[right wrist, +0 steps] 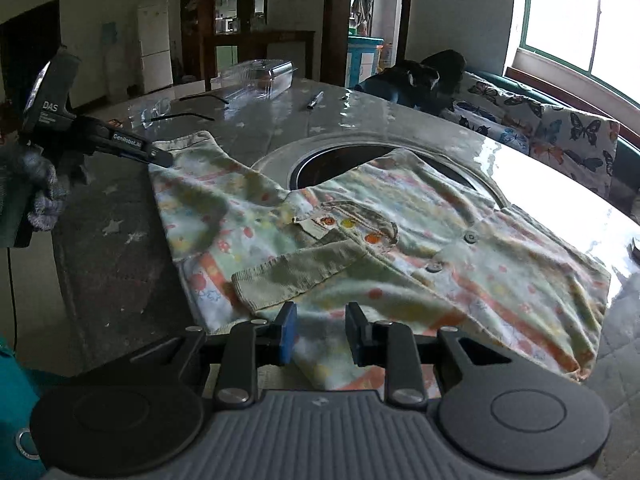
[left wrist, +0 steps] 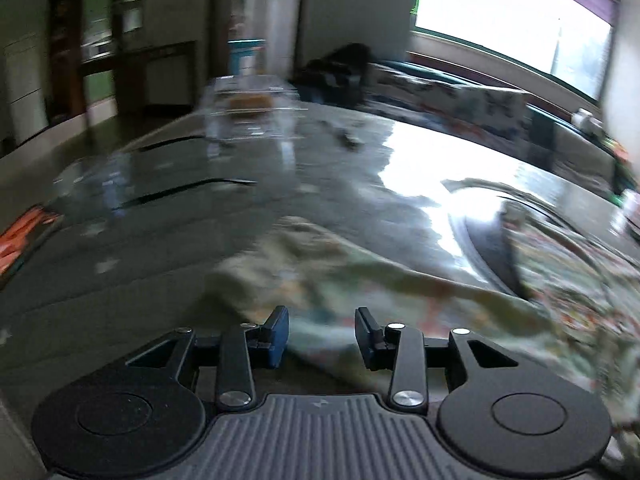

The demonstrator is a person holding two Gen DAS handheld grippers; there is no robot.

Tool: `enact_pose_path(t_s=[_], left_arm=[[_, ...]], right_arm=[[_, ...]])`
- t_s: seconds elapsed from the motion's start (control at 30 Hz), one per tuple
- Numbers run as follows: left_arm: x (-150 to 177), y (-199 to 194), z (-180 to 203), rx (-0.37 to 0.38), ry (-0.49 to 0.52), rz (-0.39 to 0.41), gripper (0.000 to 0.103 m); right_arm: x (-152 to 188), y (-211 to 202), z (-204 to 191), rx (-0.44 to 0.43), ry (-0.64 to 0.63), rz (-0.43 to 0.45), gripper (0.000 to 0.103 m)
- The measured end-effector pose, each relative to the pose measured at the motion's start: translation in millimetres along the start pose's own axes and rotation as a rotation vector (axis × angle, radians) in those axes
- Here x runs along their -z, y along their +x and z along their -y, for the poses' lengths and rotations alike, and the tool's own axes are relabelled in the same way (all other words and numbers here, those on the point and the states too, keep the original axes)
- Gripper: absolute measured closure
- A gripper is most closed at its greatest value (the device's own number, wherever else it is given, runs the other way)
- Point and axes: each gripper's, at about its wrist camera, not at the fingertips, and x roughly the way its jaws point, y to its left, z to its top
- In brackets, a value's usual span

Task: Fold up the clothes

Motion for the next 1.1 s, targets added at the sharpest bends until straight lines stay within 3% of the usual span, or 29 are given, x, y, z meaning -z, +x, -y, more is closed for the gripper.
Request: enact_pose_path(t_s=[0.17, 0.4, 0.5, 0.6, 0.67, 0.73, 0.87, 1.1], left_arm=[[-5.9, 8.7, -19.0, -0.069, -0.059, 0.003, 0.060], [-10.5, 16.9, -23.0, -0.101, -0.096, 0.012, 0.060], [-10.4, 18.6, -23.2, -0.107, -0.105, 0.021, 0.063], [-10.2, 18.8, -24.3, -0.106, -0.105, 0.027, 0.074], [-11.5, 19.1, -26.9, -0.083, -0.127, 0.027, 0.089], [-13.2, 14.7, -26.8, -0.059, -0.144, 0.039, 0.095], [-19.2, -7.1, -11.5, 0.041, -0.131, 0.090, 0.096], [-31.0, -50.1, 51.0, 0.335, -0.048, 0.125, 0.097]], right_arm=[[-0.5, 1.3, 1.1, 0.008, 0.007, -0.003, 0.077], [-2.2, 1.6, 4.6, 0.018, 0.020, -0.001, 0.076], [-2.8, 0.2, 5.0, 0.021, 0.027, 0.008, 0.076], [-3.0, -2.6, 6.5, 0.027, 0.037, 0.017, 0.076], [-2.7, -4.1, 7.9, 0.034, 0.043, 0.020, 0.076], [-2.3, -5.5, 9.5, 0.040, 0.050, 0.024, 0.076], [-1.7, -9.2, 15.0, 0.051, 0.079, 0.035, 0.076], [0.1, -17.9, 26.0, 0.078, 0.122, 0.057, 0.076]])
